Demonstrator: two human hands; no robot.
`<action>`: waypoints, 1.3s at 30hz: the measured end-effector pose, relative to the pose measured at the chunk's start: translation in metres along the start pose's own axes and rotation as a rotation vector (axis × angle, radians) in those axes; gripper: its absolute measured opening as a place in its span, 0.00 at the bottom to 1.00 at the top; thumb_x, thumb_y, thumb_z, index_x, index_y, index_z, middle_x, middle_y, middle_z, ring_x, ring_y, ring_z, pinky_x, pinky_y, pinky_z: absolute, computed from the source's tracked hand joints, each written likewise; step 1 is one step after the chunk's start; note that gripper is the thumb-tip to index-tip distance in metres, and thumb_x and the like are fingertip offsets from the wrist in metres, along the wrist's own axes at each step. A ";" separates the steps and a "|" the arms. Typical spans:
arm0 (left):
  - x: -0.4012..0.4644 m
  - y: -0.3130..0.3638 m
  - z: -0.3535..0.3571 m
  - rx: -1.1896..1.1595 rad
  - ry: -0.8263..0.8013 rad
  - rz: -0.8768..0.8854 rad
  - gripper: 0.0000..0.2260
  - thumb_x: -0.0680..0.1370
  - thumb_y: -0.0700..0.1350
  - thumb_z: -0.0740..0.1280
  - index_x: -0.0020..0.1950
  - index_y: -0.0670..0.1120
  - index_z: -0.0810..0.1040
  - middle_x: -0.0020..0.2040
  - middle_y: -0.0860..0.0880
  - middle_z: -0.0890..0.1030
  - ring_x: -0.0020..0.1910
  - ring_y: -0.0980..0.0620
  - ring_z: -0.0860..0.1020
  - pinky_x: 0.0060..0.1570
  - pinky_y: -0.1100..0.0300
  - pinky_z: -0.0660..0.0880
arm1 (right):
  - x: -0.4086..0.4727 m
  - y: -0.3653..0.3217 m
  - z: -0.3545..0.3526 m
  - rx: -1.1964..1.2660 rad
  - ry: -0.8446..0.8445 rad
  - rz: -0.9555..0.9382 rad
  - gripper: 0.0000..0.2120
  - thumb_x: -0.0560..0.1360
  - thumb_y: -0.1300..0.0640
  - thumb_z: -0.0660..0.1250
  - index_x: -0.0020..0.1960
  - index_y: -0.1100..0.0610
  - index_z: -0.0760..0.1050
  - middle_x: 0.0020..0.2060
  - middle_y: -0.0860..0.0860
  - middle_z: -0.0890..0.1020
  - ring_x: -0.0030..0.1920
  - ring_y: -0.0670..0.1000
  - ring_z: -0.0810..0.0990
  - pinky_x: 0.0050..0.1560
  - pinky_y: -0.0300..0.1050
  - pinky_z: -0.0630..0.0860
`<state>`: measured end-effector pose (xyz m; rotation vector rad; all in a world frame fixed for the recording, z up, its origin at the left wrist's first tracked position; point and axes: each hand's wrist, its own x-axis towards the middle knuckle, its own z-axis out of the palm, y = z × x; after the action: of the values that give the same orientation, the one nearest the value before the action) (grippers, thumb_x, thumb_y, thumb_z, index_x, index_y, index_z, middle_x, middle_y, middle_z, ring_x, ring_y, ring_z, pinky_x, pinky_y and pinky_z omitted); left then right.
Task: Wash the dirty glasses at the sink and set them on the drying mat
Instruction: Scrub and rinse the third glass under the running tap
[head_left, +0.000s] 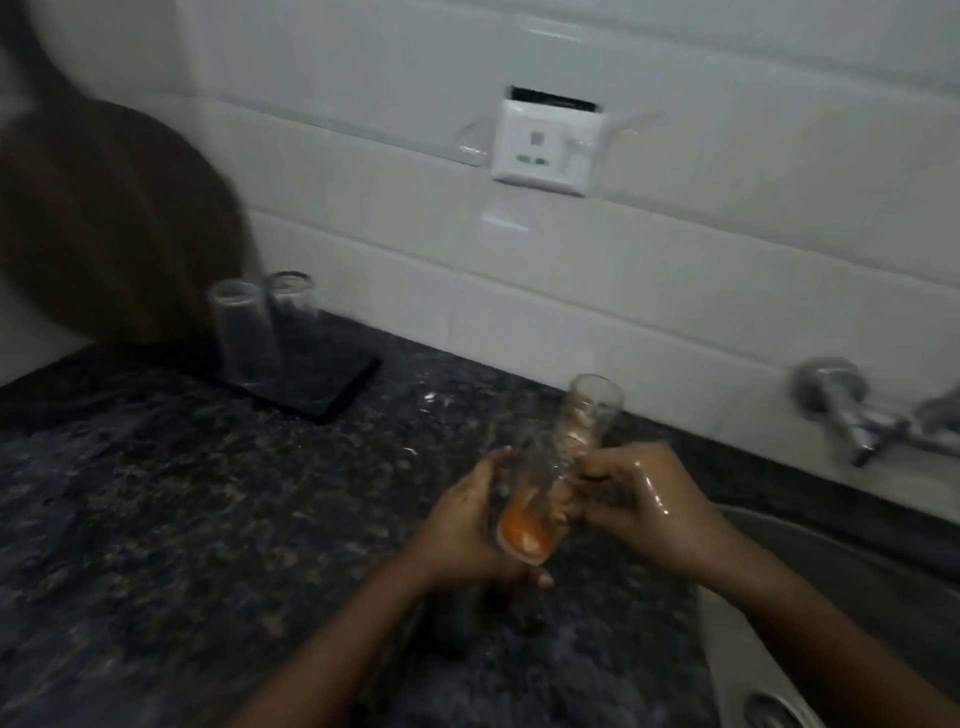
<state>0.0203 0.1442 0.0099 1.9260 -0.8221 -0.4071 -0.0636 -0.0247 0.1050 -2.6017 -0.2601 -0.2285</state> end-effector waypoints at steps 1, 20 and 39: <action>0.004 0.010 0.014 -0.062 -0.035 0.020 0.47 0.54 0.52 0.82 0.69 0.51 0.65 0.62 0.53 0.77 0.59 0.55 0.77 0.60 0.54 0.75 | -0.013 0.001 -0.011 0.044 -0.010 0.003 0.09 0.65 0.62 0.76 0.40 0.49 0.81 0.37 0.40 0.84 0.42 0.38 0.82 0.45 0.35 0.77; 0.034 0.109 0.192 -0.047 0.157 -0.134 0.19 0.54 0.46 0.83 0.38 0.53 0.78 0.34 0.57 0.83 0.33 0.63 0.80 0.33 0.70 0.74 | -0.097 0.223 -0.110 -0.438 0.492 0.685 0.34 0.71 0.49 0.70 0.68 0.65 0.61 0.66 0.62 0.67 0.66 0.61 0.67 0.61 0.60 0.71; 0.018 0.120 0.320 0.194 0.047 -0.380 0.24 0.55 0.52 0.81 0.45 0.48 0.75 0.42 0.52 0.79 0.41 0.54 0.77 0.32 0.68 0.70 | -0.250 0.216 -0.043 0.632 0.727 0.508 0.12 0.79 0.54 0.59 0.43 0.52 0.79 0.37 0.50 0.83 0.42 0.51 0.83 0.47 0.43 0.79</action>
<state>-0.2001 -0.1134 -0.0366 2.2712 -0.4755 -0.5218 -0.2615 -0.2657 -0.0138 -1.7369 0.5016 -0.7374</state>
